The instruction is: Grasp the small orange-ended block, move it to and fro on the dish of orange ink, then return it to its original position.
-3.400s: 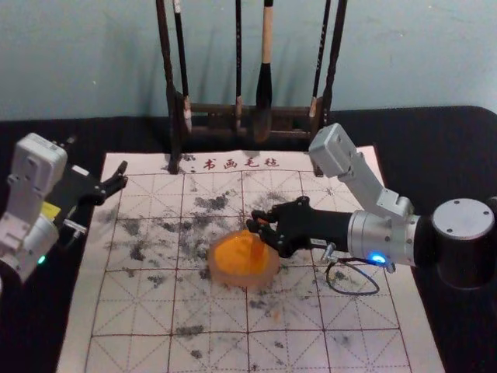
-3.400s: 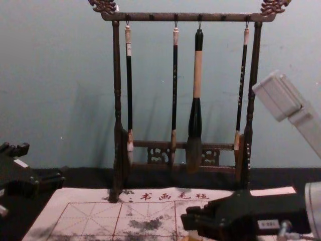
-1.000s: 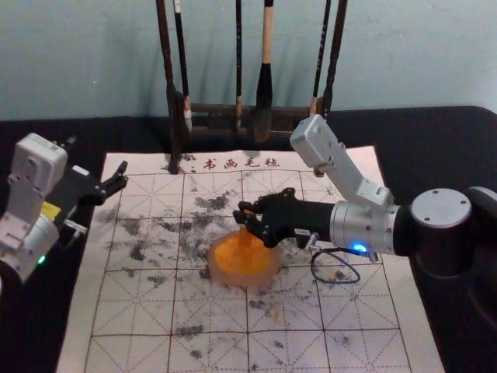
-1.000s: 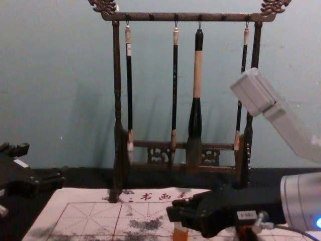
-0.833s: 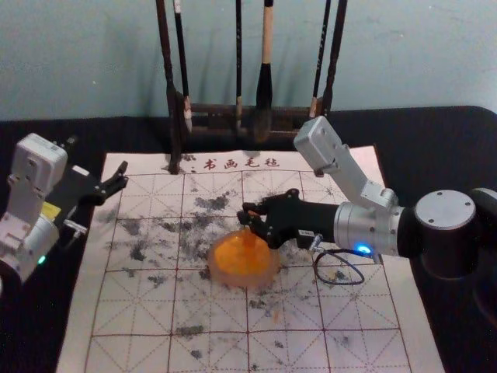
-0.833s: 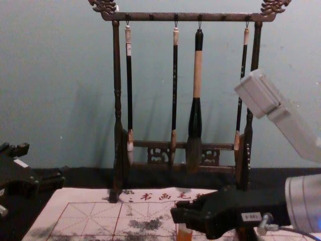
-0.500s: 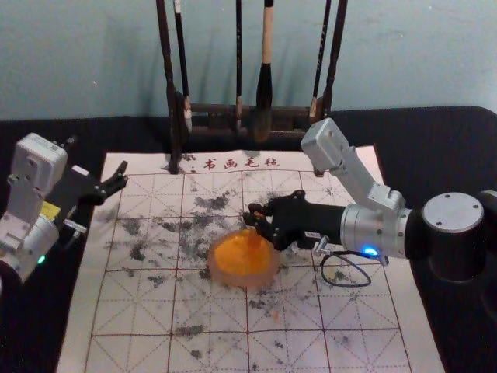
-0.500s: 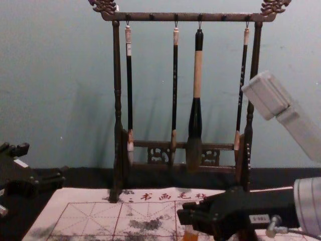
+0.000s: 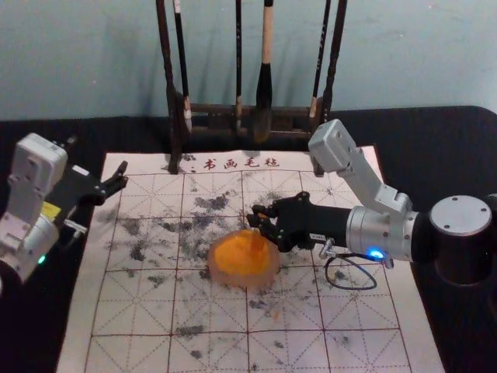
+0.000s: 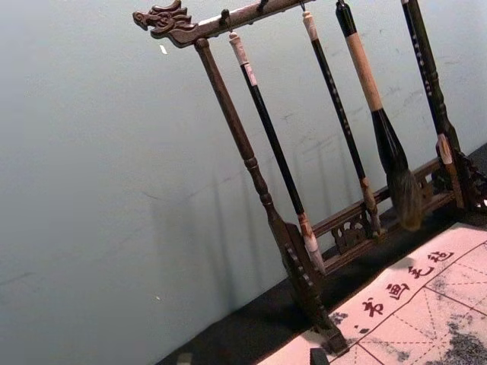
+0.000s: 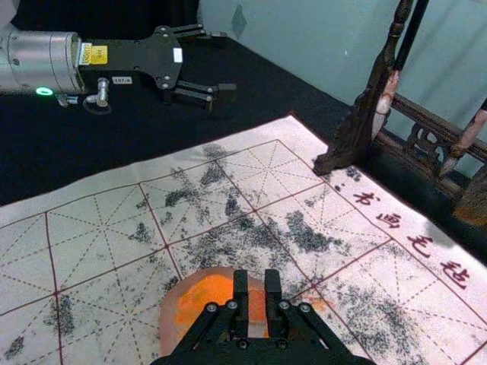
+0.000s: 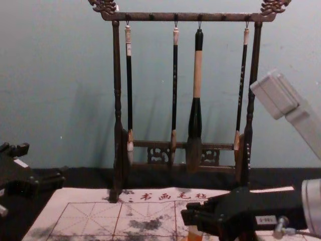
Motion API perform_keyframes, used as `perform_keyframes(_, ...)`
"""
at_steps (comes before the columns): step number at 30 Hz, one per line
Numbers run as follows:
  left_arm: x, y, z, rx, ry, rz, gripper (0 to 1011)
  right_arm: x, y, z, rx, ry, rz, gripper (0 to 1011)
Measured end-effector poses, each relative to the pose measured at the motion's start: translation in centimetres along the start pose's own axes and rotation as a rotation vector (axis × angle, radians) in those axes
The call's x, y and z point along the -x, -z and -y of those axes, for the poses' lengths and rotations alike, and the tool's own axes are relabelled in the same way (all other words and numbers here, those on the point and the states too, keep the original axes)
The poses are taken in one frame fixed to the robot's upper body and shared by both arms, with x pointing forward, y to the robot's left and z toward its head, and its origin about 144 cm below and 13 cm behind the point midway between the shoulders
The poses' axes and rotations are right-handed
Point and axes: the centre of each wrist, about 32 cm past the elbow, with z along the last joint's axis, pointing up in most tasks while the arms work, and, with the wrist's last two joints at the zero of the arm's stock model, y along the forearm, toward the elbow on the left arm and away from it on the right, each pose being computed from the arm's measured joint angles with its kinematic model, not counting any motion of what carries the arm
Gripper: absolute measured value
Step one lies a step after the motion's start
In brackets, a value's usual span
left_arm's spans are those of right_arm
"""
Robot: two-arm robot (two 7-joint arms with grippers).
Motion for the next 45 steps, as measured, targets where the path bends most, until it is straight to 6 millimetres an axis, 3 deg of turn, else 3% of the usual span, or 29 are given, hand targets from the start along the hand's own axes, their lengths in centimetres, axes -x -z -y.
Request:
perform_keyframes(20,0.0,0.0,0.0,0.000,0.000,0.000,1001,1.1,0.0,0.0,-0.006,-0.045,0.008,125)
perform_keyframes(45,0.0,0.0,0.0,0.000,0.000,0.000,1001,1.6,-0.7,-2.2,0.001,-0.079,0.007,125)
